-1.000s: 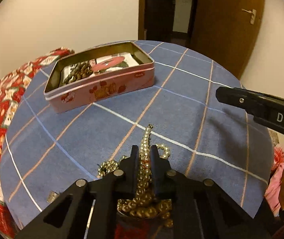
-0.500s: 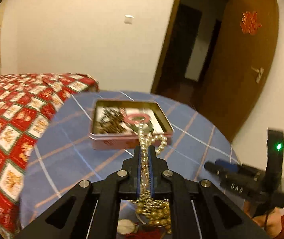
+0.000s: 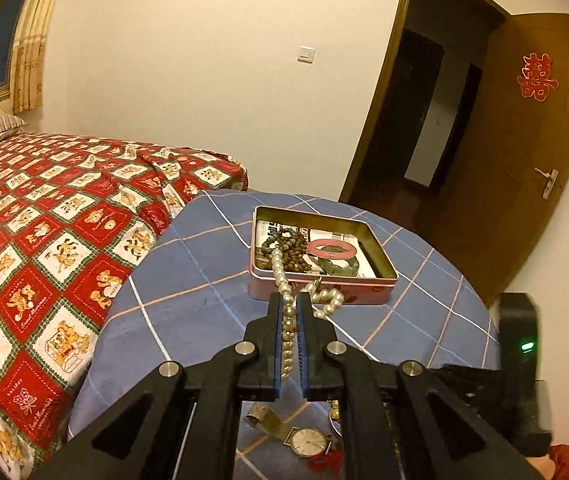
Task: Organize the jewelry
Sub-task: 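Grasp the pearl necklace with the left gripper while the right gripper grasps the gold bead necklace, then carry the pearl and gold necklaces over the tin and lower them inside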
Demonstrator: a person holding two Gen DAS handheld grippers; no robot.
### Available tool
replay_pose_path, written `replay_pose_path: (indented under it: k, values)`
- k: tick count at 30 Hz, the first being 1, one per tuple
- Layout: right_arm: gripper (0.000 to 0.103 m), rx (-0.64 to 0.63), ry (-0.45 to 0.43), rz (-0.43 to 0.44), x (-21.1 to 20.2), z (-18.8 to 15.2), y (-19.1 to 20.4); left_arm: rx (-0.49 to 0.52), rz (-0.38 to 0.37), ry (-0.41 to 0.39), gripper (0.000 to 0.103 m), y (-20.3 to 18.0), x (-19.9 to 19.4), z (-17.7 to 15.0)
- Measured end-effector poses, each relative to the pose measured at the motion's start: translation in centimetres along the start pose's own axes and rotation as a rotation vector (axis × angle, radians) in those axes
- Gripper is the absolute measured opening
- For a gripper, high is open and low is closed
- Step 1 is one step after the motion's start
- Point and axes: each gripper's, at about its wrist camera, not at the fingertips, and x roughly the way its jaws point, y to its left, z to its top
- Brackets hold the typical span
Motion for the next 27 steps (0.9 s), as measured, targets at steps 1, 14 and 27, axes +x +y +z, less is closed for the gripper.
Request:
replay_pose_path:
  k: [1, 14, 27]
  values:
    - [0.043, -0.012, 0.015, 0.006, 0.7, 0.1, 0.4, -0.003, 0.002, -0.002, 0.005, 0.1, 0.0, 0.0]
    - [0.016, 0.014, 0.032, 0.034, 1.3, 0.3, -0.6, -0.01, 0.006, 0.008, 0.005, 0.5, 0.7, -0.2]
    - [0.016, 0.143, -0.162, 0.088, -4.4, 3.4, -3.7, -0.001, -0.017, 0.013, 0.005, -0.7, 2.1, 0.3]
